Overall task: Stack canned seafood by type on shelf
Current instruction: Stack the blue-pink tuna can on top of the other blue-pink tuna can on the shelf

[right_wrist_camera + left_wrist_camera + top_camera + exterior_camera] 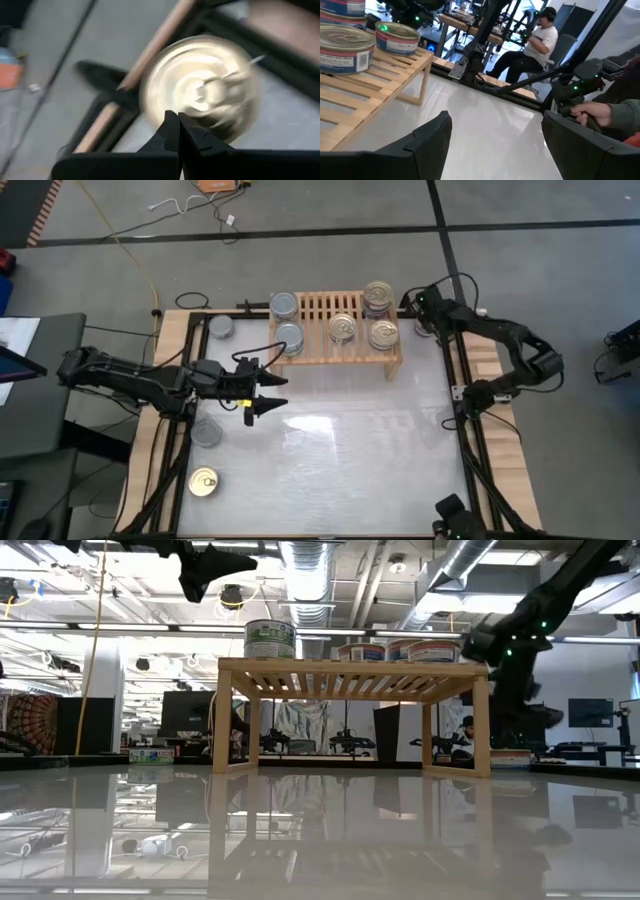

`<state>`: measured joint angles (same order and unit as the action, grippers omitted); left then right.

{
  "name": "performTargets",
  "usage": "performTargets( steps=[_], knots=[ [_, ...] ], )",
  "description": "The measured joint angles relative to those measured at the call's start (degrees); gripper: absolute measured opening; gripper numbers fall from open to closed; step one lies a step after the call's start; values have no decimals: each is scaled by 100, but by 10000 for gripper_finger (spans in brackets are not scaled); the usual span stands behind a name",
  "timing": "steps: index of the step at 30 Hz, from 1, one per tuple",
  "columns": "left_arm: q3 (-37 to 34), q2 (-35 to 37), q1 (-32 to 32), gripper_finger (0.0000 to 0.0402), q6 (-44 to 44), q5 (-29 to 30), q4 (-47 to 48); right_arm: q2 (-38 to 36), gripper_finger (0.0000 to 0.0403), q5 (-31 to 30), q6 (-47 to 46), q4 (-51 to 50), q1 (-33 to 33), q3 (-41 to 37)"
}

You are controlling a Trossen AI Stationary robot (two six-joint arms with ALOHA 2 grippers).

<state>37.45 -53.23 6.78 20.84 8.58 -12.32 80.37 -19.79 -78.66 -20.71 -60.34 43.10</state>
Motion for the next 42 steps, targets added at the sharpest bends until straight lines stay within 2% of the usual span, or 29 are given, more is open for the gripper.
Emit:
performTargets(
  steps=[5, 10, 13, 18, 23, 25, 32, 38, 42],
  knots=[
    [0, 21, -57, 297, 311, 28, -47, 158, 21, 17, 47, -286, 32, 217],
    [0, 170, -115, 297, 340, 58, -81, 255, 21, 204, -405, -1482, -32, 238],
    [0, 309, -110, 297, 341, 11, -7, 236, 21, 378, -359, -1822, -36, 199],
    [0, 610, -115, 297, 257, -195, 329, 23, 21, 597, -494, -1917, 192, 195],
    [0, 933, -115, 297, 159, -210, 762, -374, 21, 608, -1156, -2668, 719, 178],
    [0, 1048, -115, 297, 44, -208, 937, -662, 21, 471, -1437, -2834, 1072, 178],
    [0, 1284, -115, 297, -484, -192, 1037, -1628, 21, -855, -1647, -2977, 2231, 184],
    [1, 1283, -115, 297, -582, -190, 1061, -2301, 31, -1035, -1246, -2872, 2320, 237],
    [0, 1276, -115, 297, -667, -190, 1224, -2746, 37, -1263, -1004, -2234, 2338, 257]
  ],
)
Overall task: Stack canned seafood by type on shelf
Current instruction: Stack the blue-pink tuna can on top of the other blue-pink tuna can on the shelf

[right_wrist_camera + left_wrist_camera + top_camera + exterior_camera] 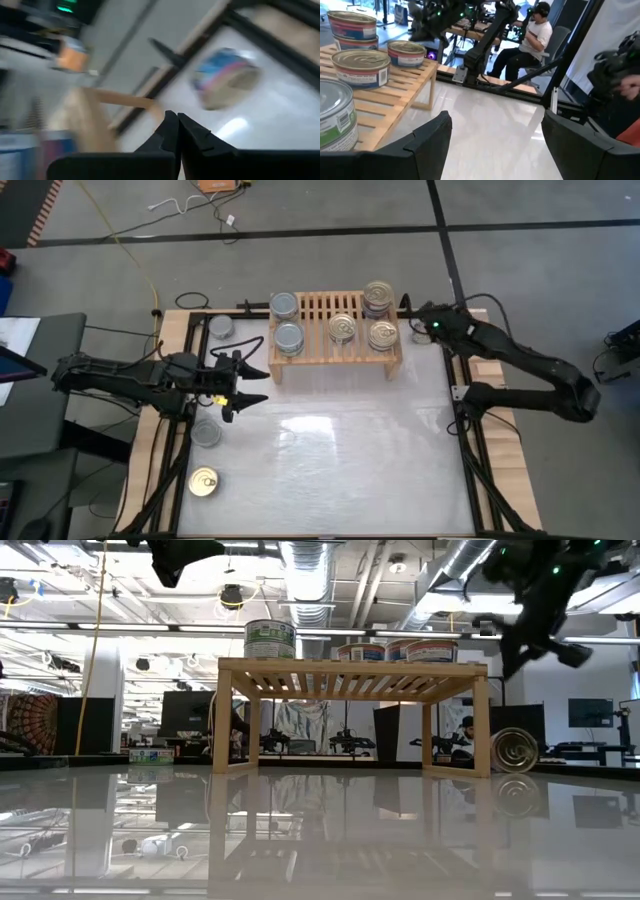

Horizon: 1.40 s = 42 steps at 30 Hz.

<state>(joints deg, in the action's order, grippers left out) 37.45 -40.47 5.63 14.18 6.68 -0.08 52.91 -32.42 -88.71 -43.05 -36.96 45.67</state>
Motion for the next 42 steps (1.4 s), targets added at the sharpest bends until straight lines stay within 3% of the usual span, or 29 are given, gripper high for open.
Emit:
performTargets(
  steps=[3, 7, 12, 14, 18, 26, 30, 34, 36, 42],
  knots=[
    [0, 4, 0, 297, 2, 0, 38, -270, 36, -176, 498, 947, 132, 0],
    [0, -1, -14, 297, -2, 1, 74, -423, 30, -208, 1591, 2959, 451, 0],
    [0, 2, -157, 297, 0, 4, 70, -166, 21, 39, 3995, 6043, 920, 39],
    [1, 2, -212, 297, 2, 4, 70, 11, 20, 352, 4936, 6342, 982, 294],
    [0, 2, -301, 297, 4, 4, 70, 503, 19, 583, 5903, 4860, 982, 1432],
    [0, 2, -337, 297, 5, 4, 296, 2048, 26, 854, 8438, -316, 865, 4747],
    [0, 2, -337, 297, 17, 4, 468, 2754, 37, 840, 8662, -2549, 802, 6210],
    [0, 1, -337, 297, 13, 4, 509, 3349, 39, 712, 8488, -4311, 615, 7191],
    [0, 2, -337, 297, -39, 5, 509, 3588, 40, 702, 8487, -4758, 520, 7418],
    [0, 0, -336, 297, -192, 43, 518, 3750, 73, 961, 8378, -4697, 504, 7364]
  ],
)
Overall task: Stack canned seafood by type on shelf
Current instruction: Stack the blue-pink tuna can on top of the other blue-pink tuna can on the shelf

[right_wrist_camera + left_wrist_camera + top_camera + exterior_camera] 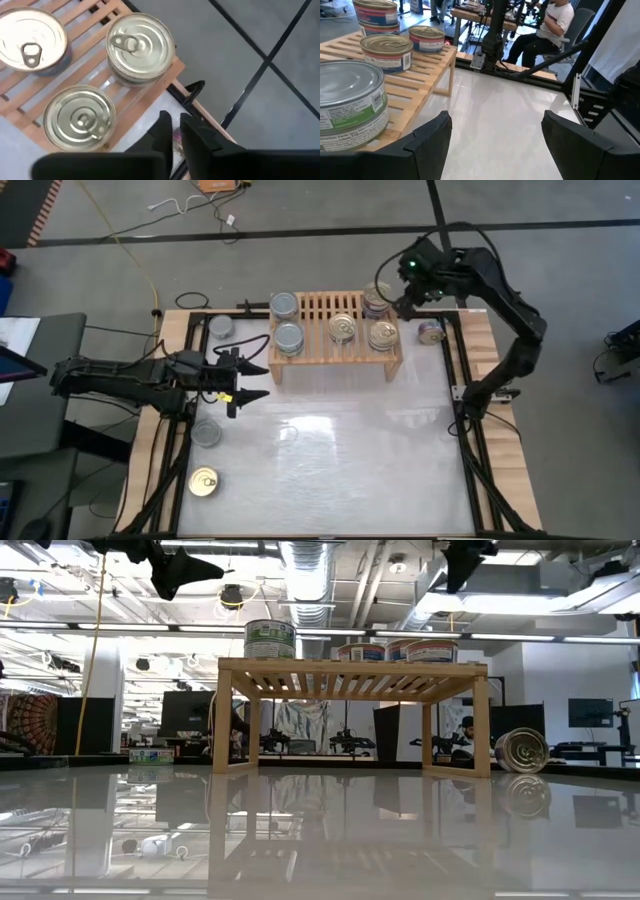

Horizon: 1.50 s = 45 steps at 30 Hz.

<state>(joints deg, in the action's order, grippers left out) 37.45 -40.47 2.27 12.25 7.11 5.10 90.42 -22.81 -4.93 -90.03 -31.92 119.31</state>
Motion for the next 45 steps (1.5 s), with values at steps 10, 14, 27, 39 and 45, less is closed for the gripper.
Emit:
performTargets(
  steps=[10, 14, 27, 39, 45],
  knots=[
    [0, 0, -1, 297, 82, 11, 72, 71, 229, 17, 103, 0, -358, -378],
    [0, 0, -1, 297, 83, 9, 72, 72, 297, -281, -43, -2, -685, -672],
    [0, 0, -1, 297, 107, 3, 70, 107, 359, -93, 373, 1, -1931, -1955],
    [0, 2, -1, 297, 105, 1, 91, 752, 312, 37, 1426, -6, -2219, -2879],
    [1, 0, -1, 297, 109, 1, 130, 1162, 311, -250, 1987, 119, -2227, -2873]
  ],
)
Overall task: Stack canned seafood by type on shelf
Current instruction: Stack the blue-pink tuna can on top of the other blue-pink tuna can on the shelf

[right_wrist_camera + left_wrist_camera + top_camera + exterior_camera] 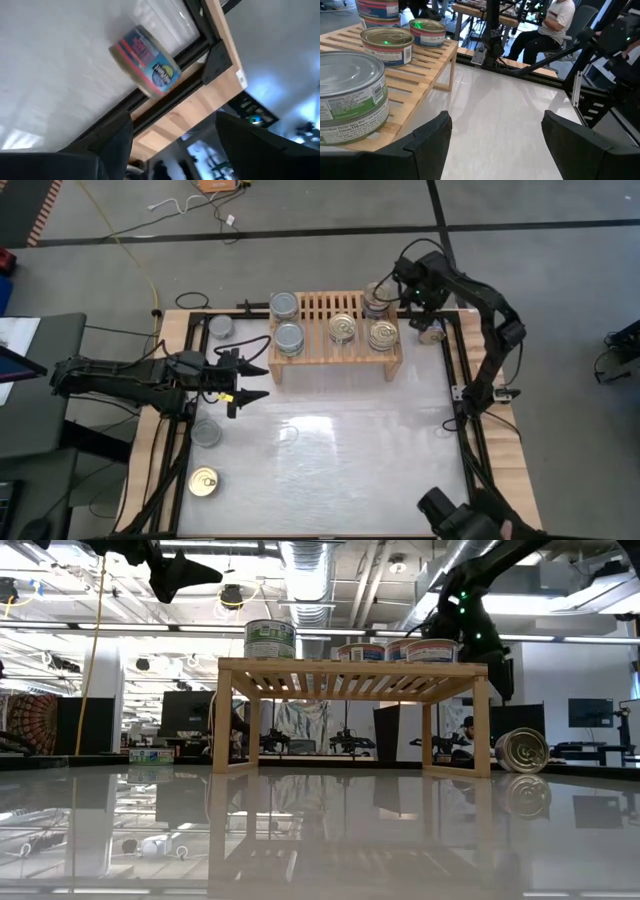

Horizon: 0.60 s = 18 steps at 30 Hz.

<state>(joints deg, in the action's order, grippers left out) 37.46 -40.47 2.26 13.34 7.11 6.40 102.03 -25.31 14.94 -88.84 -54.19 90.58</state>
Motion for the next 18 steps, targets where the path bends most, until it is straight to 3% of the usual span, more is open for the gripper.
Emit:
performTargets(
  steps=[14, 18],
  knots=[
    [0, 0, 0, 297, 345, 89, 62, 234, 311, -24, 804, 540, -553, 3],
    [-1, 0, 0, 297, 383, 119, 62, 219, 311, 405, 775, 319, -563, 3]
  ],
)
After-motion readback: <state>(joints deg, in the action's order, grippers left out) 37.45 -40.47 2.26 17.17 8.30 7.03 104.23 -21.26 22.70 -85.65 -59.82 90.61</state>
